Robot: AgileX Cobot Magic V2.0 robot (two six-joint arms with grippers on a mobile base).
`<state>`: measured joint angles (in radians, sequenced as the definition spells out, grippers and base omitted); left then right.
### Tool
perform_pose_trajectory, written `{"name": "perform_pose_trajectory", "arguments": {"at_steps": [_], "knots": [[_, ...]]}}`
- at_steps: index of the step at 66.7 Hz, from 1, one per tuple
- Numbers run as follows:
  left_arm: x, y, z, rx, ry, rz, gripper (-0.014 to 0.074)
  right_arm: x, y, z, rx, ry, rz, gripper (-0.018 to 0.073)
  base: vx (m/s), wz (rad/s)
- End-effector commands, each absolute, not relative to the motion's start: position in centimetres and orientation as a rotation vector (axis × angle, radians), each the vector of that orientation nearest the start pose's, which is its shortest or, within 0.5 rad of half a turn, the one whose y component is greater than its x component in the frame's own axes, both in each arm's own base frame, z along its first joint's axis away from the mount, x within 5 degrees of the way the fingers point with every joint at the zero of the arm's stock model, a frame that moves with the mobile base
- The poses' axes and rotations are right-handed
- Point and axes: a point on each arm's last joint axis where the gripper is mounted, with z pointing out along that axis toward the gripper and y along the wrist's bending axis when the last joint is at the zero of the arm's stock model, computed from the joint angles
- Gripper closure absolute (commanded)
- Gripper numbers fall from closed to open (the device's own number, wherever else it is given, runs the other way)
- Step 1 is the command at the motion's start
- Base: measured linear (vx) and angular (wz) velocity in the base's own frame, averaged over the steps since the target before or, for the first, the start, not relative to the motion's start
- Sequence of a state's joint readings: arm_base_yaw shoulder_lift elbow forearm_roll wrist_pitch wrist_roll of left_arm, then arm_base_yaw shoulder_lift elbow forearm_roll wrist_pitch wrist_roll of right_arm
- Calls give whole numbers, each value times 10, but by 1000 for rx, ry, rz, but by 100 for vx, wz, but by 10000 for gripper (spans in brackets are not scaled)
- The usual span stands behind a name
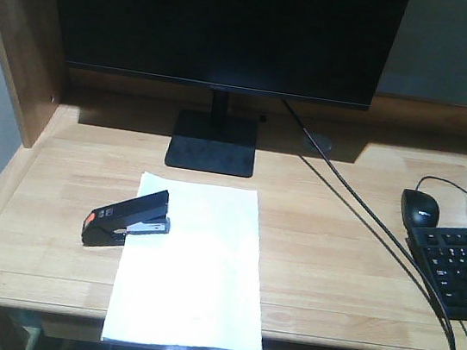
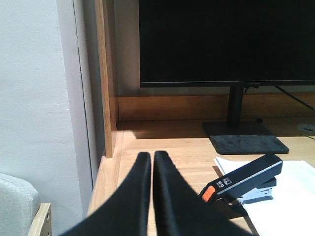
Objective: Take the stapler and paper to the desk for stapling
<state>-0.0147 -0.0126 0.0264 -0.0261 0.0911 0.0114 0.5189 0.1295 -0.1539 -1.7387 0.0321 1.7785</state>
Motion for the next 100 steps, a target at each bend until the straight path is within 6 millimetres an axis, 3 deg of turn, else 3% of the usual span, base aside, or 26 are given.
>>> {"name": "perform_pose_trajectory", "arguments": {"at_steps": [1, 57, 75, 100], "knots": [[56, -1, 200, -3, 1511, -24, 603, 56, 26, 267, -334, 1400, 373, 568, 0, 0], [56, -1, 200, -3, 1512, -24, 603, 56, 25, 267, -307, 1409, 390, 569, 0, 0], [56, -1, 199, -3, 1513, -24, 603, 61, 14, 263, -159, 1478, 257, 569, 0, 0], [56, -1, 199, -3, 1513, -24, 603, 61, 10, 259, -148, 1518, 132, 569, 0, 0]]}}
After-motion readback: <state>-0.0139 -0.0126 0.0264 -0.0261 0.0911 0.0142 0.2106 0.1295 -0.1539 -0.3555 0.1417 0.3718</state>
